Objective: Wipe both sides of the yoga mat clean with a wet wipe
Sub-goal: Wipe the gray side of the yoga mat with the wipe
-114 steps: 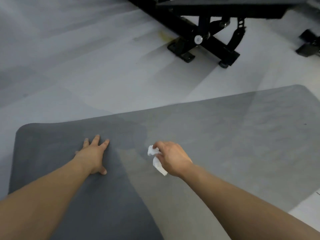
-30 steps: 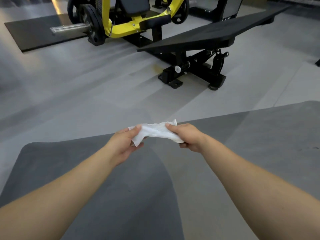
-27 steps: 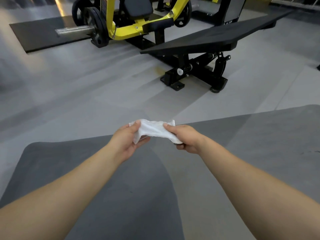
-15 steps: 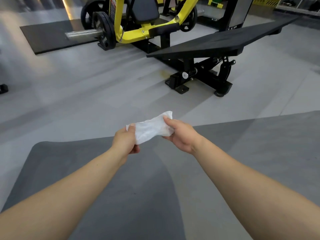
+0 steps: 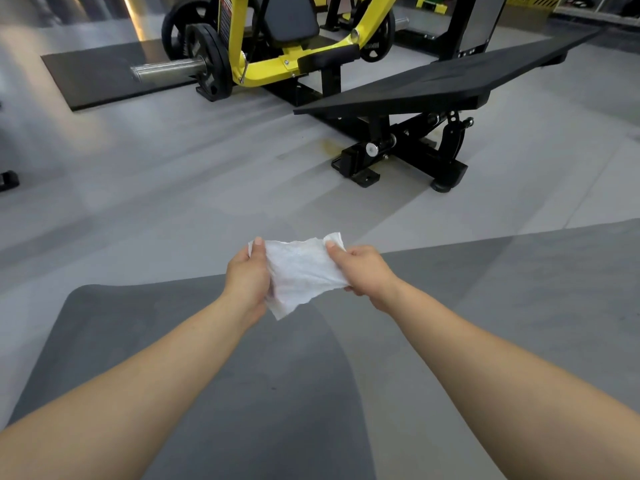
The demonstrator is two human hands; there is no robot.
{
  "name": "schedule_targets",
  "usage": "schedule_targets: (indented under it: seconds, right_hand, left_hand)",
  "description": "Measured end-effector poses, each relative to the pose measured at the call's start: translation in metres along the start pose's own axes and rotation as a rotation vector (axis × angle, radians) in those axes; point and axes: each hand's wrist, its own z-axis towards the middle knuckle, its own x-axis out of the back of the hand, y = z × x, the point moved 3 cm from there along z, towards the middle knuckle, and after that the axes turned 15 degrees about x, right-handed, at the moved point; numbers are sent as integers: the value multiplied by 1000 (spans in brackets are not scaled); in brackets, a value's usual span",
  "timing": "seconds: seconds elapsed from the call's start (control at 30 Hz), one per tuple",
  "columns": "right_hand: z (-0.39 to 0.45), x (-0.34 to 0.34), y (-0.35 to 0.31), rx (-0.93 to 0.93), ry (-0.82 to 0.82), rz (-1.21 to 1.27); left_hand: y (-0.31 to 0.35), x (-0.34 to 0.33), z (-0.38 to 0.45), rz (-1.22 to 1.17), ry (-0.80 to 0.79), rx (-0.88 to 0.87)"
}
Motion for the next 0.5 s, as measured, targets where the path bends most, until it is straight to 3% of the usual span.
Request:
schedule_targets:
  seconds: [0.13,0.2,0.3,0.4,0.5]
  right_hand:
    - [-2,-1,-9,-107,56,554]
    - [-2,-4,-11,-139,81,656]
    - [1,-9,-11,-149,108,426]
    - [1,-9,-18,-80,-33,283]
    - [-4,-10,-26,-63,-225,225]
  left_hand:
    - [-6,1,1,70,12,7]
    - [-6,2,2,132,12,-40]
    - [-11,3,4,272,30,-40]
    - [-12,7,1,384,-48,-73]
    - [-5,-1,-7,463,-463,-101]
